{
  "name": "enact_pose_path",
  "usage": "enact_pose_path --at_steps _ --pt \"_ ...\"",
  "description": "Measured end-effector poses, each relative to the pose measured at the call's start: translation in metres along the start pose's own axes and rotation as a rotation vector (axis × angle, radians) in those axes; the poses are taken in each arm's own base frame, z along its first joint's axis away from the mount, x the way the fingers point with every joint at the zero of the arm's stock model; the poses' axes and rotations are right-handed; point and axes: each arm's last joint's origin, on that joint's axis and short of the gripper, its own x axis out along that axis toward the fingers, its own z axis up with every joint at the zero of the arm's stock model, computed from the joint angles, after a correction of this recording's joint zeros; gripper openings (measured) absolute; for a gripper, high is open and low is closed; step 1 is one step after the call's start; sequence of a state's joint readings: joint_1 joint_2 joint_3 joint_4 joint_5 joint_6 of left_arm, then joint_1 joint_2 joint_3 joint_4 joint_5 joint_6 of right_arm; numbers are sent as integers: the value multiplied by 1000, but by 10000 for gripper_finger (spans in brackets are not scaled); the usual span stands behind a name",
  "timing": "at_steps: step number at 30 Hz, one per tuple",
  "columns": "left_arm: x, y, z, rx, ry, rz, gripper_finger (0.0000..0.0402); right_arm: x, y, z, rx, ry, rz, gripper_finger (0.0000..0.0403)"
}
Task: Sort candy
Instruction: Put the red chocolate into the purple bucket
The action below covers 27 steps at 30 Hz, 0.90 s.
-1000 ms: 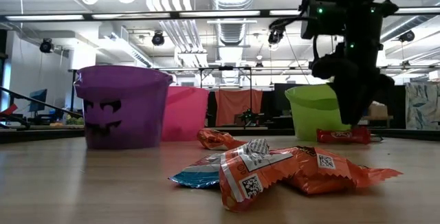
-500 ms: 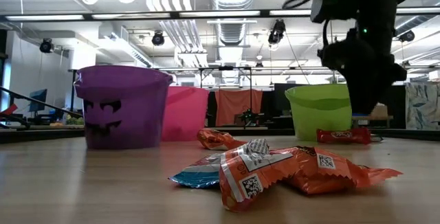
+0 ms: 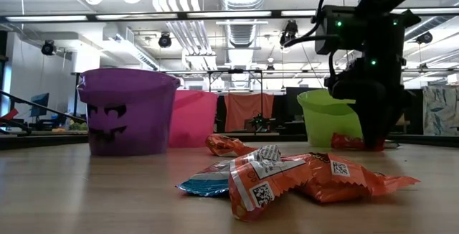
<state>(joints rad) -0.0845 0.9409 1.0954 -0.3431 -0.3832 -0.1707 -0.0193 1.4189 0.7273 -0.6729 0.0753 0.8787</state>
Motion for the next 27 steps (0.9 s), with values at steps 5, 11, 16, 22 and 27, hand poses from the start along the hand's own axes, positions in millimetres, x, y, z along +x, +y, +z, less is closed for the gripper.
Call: enact_pose_path --at_steps 5,11,16,22,27 --pt "0 0 0 -4 1 0 78 -4 0 -1 -8 -8 18 30" --pt "0 0 0 -4 1 0 78 -26 -2 -2 4 -25 91 27" --pt "0 0 0 -25 2 0 78 -58 3 -8 -27 -67 225 27" --pt "14 -9 -8 -50 45 -169 93 -103 28 -13 -146 -303 495 28" --pt "41 -20 -20 -52 83 -217 133 -130 59 -5 -251 -658 660 28"
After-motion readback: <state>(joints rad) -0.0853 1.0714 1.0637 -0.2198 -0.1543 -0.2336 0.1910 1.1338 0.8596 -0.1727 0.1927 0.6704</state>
